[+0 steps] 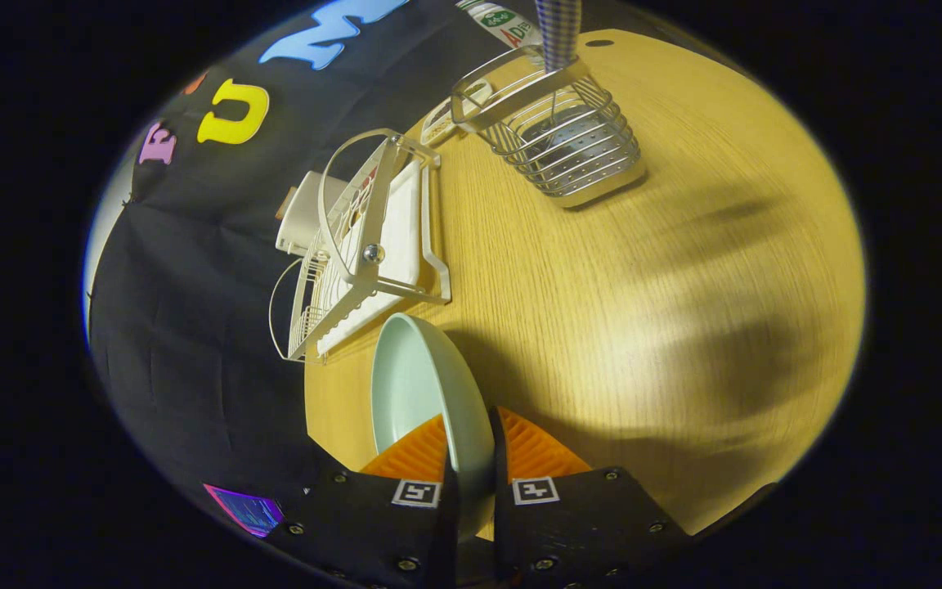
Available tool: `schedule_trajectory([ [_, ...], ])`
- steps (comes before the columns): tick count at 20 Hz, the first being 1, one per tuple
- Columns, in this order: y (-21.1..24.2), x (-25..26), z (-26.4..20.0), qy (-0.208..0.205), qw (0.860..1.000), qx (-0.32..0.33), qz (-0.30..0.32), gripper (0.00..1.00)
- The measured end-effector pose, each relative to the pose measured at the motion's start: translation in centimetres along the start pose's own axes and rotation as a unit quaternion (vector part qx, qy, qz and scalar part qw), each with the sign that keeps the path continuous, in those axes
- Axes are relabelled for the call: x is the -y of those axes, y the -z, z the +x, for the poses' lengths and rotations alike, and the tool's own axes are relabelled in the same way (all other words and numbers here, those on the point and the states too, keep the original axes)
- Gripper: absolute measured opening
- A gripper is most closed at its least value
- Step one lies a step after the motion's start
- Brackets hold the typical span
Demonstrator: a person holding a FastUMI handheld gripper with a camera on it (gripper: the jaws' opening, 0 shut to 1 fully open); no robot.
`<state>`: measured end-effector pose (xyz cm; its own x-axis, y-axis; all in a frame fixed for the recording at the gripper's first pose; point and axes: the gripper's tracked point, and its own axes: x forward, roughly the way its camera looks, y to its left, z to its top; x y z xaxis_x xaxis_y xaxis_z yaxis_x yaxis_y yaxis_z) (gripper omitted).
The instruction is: Take the plate from the dish rack, then take the spoon from the basket and place it into the plate.
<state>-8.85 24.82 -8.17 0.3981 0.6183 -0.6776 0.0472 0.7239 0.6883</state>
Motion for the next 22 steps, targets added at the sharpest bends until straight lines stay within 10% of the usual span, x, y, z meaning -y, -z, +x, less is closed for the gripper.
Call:
schedule_trajectory([
  [3,-1.5,0.1,-1.5,0.003,0.999,0.035,-0.009,0.42],
  [9,-5.5,-0.4,-8.0,0.045,0.974,0.164,-0.148,0.56],
  [17,-13.5,-3.5,-20.6,0.119,0.834,0.409,-0.351,0.55],
  [22,-15.0,-4.8,-22.4,0.105,0.782,0.474,-0.390,0.55],
])
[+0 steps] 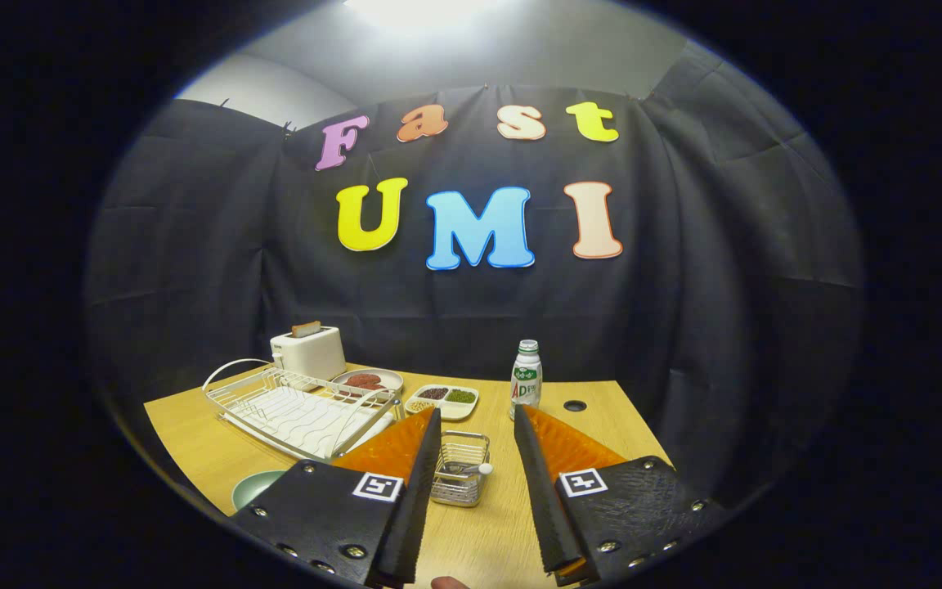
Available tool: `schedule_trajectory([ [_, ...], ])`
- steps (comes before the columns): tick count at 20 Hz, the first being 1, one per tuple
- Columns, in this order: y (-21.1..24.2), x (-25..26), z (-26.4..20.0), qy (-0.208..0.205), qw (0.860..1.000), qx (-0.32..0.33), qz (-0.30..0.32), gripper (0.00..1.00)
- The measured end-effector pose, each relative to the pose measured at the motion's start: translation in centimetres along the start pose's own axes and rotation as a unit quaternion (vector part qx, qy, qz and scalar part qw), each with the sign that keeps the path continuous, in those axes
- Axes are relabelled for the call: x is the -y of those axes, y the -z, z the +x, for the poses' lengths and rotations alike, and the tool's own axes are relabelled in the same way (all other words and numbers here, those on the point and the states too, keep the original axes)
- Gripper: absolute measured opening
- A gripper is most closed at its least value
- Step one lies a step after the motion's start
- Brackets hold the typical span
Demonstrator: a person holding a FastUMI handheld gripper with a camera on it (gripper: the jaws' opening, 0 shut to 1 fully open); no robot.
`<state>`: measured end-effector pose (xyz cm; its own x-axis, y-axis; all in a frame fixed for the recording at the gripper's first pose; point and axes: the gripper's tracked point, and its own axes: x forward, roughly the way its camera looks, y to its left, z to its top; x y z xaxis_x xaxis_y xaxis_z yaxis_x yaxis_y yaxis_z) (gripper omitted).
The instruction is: Take the plate from the dish rack, then take the spoon from the basket and place it into the plate.
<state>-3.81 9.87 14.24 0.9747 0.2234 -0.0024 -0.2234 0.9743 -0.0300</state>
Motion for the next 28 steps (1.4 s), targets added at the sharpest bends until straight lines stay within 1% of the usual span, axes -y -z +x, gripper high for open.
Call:
schedule_trajectory([
  [3,2.6,0.4,1.9,0.011,1.000,0.010,-0.002,0.55],
  [7,6.5,0.5,4.3,0.015,1.000,0.008,-0.003,0.55],
  [12,9.1,0.8,7.6,0.021,1.000,0.012,0.020,0.55],
  [13,9.5,0.8,8.2,0.020,0.999,0.012,0.024,0.54],
  [14,9.7,0.8,8.8,0.019,0.999,0.011,0.025,0.49],
  [16,9.5,0.8,9.1,0.020,0.999,0.019,0.020,0.44],
  [17,9.1,1.1,8.4,0.024,0.999,0.017,0.017,0.31],
  [18,9.8,0.7,9.2,0.017,1.000,0.014,0.019,0.18],
  [19,9.9,0.2,9.2,0.011,1.000,0.009,0.021,0.22],
  [20,9.7,0.1,9.1,0.008,1.000,0.009,0.025,0.22],
  [21,9.7,0.2,9.2,0.008,1.000,0.008,0.023,0.11],
  [22,10.0,-0.2,9.3,0.003,1.000,0.001,0.021,0.11],
  [23,10.0,-0.1,9.1,0.011,1.000,-0.003,0.016,0.11],
  [24,9.6,0.0,9.4,0.010,1.000,-0.002,0.016,0.11],
  [25,9.7,-0.3,9.3,0.005,1.000,-0.009,0.018,0.05],
  [28,9.4,-0.2,9.2,0.012,1.000,-0.015,0.012,0.05],
])
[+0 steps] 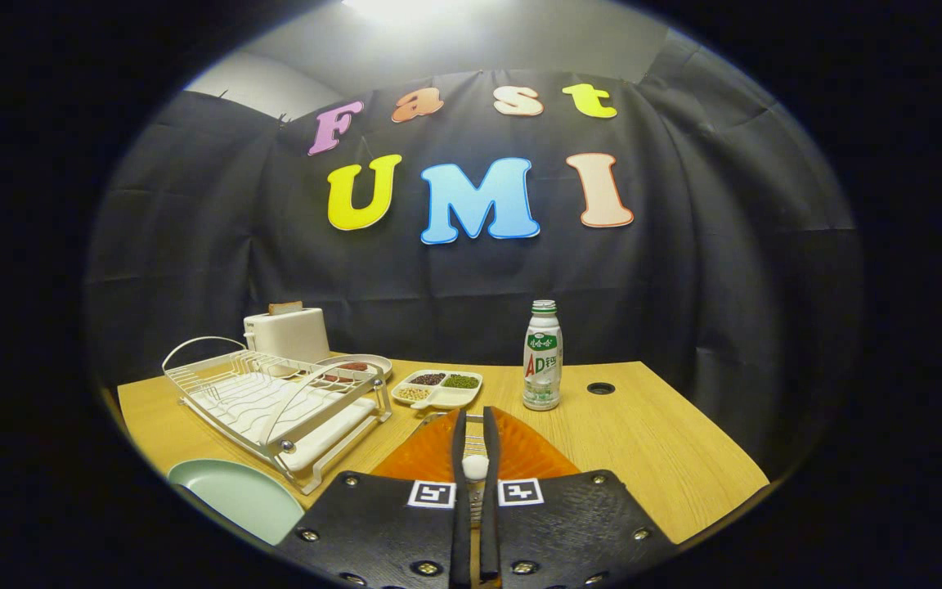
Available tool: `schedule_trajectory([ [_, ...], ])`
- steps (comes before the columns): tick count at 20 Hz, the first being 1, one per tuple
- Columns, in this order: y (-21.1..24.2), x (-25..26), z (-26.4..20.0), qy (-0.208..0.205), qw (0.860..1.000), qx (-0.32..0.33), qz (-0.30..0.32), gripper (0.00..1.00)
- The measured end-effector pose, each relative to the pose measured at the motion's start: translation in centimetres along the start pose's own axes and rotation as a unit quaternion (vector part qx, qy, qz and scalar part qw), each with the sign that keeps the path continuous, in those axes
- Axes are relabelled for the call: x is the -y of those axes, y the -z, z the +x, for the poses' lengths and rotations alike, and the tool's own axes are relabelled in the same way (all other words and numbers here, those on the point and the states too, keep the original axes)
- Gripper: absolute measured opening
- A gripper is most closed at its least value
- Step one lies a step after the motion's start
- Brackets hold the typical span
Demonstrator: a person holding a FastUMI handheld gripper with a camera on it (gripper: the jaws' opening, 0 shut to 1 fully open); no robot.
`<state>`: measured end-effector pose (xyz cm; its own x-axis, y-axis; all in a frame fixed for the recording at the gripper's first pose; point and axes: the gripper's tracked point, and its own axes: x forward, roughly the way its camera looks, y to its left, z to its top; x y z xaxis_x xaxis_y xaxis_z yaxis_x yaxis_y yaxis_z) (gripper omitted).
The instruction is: Take the plate from the dish rack, then take the spoon from the basket and place it into the plate.
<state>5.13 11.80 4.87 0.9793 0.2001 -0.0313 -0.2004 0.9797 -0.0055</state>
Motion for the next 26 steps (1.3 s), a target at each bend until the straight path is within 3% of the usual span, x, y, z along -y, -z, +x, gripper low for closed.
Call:
schedule_trajectory([
  [11,-4.7,-0.2,-2.0,0.001,1.000,-0.010,0.007,0.05],
  [19,-11.4,-3.4,-6.9,-0.030,0.999,-0.020,-0.003,0.05],
  [26,-14.4,-6.9,-10.4,-0.055,0.997,-0.052,0.013,0.04],
])
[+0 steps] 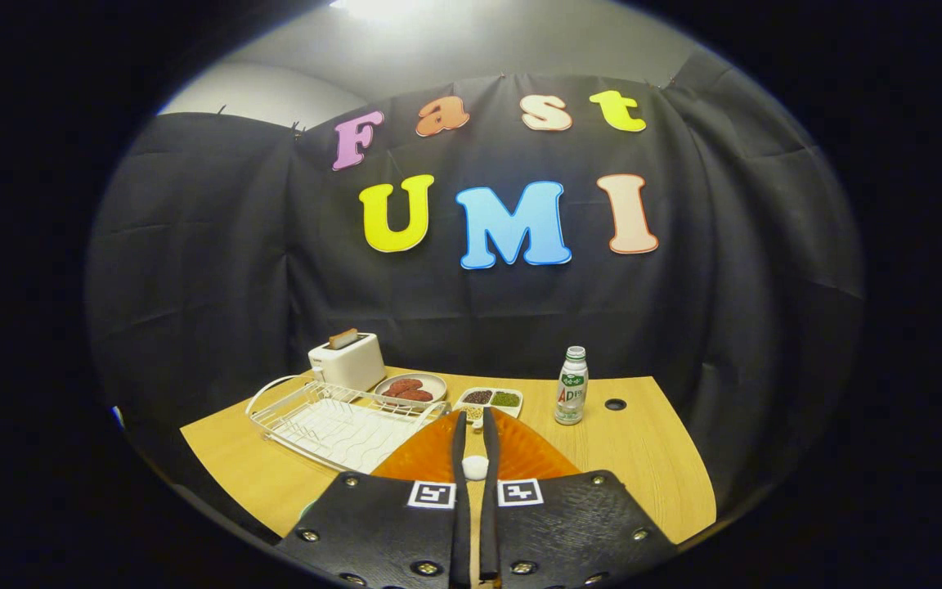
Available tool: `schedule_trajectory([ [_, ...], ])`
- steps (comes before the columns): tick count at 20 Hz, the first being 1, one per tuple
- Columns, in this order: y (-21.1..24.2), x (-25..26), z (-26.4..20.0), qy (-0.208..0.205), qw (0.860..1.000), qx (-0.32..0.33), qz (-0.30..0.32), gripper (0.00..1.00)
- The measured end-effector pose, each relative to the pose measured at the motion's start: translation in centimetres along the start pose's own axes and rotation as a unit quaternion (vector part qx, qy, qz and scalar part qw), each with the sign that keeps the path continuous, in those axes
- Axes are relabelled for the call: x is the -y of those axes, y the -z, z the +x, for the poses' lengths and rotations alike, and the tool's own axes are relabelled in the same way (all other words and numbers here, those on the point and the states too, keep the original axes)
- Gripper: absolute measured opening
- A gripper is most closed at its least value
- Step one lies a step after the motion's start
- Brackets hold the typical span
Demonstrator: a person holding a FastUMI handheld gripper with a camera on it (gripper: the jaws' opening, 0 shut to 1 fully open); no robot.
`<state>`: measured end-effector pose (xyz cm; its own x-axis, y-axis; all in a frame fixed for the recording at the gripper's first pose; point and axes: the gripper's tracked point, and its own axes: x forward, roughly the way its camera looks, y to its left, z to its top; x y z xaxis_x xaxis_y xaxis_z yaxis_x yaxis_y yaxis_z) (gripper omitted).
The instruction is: Take the plate from the dish rack, then take the spoon from the basket and place it into the plate.
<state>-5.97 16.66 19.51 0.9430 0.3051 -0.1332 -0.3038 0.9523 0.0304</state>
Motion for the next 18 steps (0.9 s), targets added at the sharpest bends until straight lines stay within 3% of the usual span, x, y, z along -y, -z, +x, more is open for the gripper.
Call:
schedule_trajectory([
  [7,1.6,-5.6,0.3,-0.057,0.998,-0.029,-0.011,0.04],
  [18,7.7,-13.2,3.3,-0.149,0.984,-0.096,-0.036,0.05],
])
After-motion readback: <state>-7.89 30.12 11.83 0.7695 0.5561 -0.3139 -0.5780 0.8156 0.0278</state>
